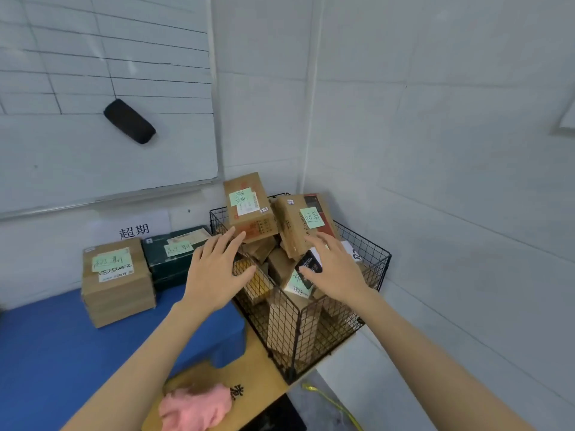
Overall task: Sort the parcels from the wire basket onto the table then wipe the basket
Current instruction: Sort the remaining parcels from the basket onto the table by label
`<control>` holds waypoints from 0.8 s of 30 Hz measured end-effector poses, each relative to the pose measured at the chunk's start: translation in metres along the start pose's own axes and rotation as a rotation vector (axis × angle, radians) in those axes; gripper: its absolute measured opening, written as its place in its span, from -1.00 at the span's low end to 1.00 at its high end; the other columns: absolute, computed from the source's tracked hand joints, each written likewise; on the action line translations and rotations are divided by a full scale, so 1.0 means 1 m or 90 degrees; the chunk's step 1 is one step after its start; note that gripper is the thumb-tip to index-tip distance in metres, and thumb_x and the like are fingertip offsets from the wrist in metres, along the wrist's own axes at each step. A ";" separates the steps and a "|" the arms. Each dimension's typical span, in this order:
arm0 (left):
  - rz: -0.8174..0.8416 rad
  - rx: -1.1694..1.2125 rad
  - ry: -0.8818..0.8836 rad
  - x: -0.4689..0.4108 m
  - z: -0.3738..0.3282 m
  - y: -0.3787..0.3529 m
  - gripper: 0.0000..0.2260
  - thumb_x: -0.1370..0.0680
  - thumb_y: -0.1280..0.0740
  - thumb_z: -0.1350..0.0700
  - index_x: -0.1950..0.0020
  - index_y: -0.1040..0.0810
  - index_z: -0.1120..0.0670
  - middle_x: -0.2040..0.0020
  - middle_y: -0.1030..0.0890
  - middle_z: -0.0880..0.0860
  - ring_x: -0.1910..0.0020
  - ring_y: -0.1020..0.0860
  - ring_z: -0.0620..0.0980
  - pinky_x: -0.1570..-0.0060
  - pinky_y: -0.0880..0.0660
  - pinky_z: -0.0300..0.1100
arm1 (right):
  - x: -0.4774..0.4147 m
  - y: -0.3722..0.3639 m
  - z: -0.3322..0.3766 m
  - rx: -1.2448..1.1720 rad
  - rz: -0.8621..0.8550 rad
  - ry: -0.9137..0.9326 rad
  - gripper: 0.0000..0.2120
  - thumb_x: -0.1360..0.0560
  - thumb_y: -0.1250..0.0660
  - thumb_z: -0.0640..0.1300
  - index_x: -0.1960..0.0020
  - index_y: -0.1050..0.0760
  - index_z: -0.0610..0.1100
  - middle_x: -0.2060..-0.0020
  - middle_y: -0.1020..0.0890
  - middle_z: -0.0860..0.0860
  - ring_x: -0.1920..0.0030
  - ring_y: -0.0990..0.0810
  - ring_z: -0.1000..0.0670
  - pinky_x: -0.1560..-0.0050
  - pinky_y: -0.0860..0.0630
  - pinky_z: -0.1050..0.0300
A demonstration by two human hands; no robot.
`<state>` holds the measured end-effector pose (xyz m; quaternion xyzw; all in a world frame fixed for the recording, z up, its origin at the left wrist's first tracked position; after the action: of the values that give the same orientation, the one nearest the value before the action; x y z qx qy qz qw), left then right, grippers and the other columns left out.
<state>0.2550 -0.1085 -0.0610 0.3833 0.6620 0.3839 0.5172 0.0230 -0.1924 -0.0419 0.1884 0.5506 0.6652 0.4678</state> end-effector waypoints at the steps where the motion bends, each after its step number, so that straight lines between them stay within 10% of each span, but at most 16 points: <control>1: 0.000 -0.003 -0.002 -0.008 -0.006 -0.004 -0.20 -0.42 0.12 -0.41 -0.60 -0.16 -0.08 -0.59 -0.18 -0.02 -0.55 -0.17 0.09 -0.48 -0.12 0.07 | -0.003 0.002 -0.010 0.003 0.002 -0.008 -0.35 -0.56 -0.32 0.12 -0.56 -0.15 0.06 -0.57 -0.14 0.00 -0.55 -0.11 -0.07 -0.46 -0.26 -0.14; 24: -0.008 0.008 0.231 -0.157 0.070 -0.099 -0.31 -0.52 -0.32 -0.28 -0.57 -0.21 -0.09 -0.55 -0.30 0.00 -0.53 -0.21 0.12 -0.47 -0.12 0.14 | -0.233 -0.069 -0.054 -0.049 0.107 0.162 -0.30 -0.51 -0.40 0.08 -0.55 -0.17 0.05 -0.54 -0.20 -0.01 -0.51 -0.22 -0.08 -0.45 -0.31 -0.17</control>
<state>0.3392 -0.2832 -0.1017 0.3065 0.7494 0.4393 0.3892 0.1248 -0.4182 -0.0601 0.1299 0.5619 0.7412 0.3435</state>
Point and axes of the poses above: each hand's wrist, its own x-axis away from the middle knuckle, its own y-axis out of the back of the hand, z = x × y, the point moved 2 cm from there along -x, towards the middle knuckle
